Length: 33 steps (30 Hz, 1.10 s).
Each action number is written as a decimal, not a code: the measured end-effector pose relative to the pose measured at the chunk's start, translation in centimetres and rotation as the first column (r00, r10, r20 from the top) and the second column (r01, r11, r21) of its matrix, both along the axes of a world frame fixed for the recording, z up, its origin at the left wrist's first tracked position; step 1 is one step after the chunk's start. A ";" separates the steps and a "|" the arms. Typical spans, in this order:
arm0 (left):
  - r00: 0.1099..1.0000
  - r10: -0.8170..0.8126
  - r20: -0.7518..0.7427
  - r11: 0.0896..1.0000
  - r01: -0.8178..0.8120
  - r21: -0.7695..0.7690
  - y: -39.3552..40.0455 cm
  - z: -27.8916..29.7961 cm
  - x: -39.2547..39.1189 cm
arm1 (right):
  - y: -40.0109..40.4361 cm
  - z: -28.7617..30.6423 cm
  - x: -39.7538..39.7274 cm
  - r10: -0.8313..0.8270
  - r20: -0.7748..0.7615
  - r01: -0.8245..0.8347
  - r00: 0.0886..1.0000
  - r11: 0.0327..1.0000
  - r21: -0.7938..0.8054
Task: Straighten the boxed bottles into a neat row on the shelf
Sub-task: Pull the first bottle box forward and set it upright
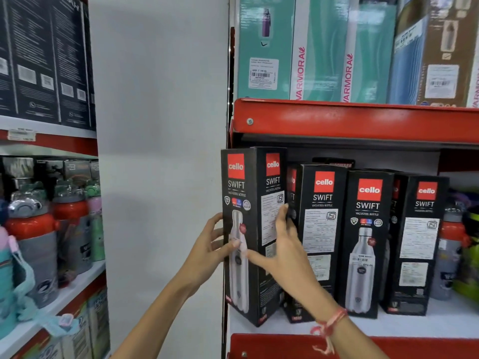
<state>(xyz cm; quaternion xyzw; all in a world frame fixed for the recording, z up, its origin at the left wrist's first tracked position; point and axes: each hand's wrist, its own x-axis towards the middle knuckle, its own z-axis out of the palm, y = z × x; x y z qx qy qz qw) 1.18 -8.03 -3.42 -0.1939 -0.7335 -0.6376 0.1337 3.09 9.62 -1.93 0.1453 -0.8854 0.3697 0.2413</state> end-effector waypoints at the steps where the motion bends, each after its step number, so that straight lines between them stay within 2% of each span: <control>1: 1.000 -0.001 -0.025 1.000 0.001 -0.006 -0.1 -0.2 0.1 | 0.3 0.2 -0.3 0.052 0.017 -0.051 0.999 0.998 -0.025; 4: 0.991 0.070 -0.118 0.997 -0.074 -0.027 0.4 -0.8 0.2 | 1.0 0.5 -0.8 0.144 0.048 -0.139 0.988 0.986 -0.093; 9: 0.955 0.209 -0.212 0.974 -0.223 -0.046 2.4 -0.9 0.3 | 1.4 0.3 -1.6 0.139 0.023 -0.135 0.990 0.981 -0.137; 18: 0.890 0.376 -0.259 0.889 -0.425 -0.170 5.0 -1.6 -0.2 | 0.4 -1.5 -2.4 -0.097 -0.079 0.089 0.992 0.991 -0.097; 21: 0.883 0.398 -0.250 0.887 -0.440 -0.143 5.3 -1.8 -0.3 | 0.8 -1.3 -2.5 -0.157 -0.093 0.158 0.983 0.987 0.007; 24: 0.881 0.416 -0.226 0.892 -0.444 -0.088 5.6 -2.3 0.0 | 1.6 -1.4 -1.5 -0.237 -0.264 0.278 0.935 0.951 0.133; 26: 0.869 0.445 -0.217 0.881 -0.468 -0.065 5.8 -2.7 0.0 | 2.3 -1.6 -0.6 -0.235 -0.458 0.287 0.857 0.957 0.045; 28: 0.840 0.493 -0.228 0.852 -0.519 -0.071 6.3 -2.9 0.1 | 3.2 -1.9 -0.3 -0.351 -0.580 0.351 0.735 0.929 -0.117; 30: 0.793 0.542 -0.279 0.807 -0.584 -0.089 6.9 -3.0 0.4 | 3.9 -1.9 -0.3 -0.507 -0.507 0.472 0.697 0.857 -0.208; 33: 0.696 0.592 -0.407 0.734 -0.674 -0.084 8.3 -2.6 1.0 | 4.9 -2.1 -0.7 -0.589 -0.287 0.562 0.755 0.808 -0.178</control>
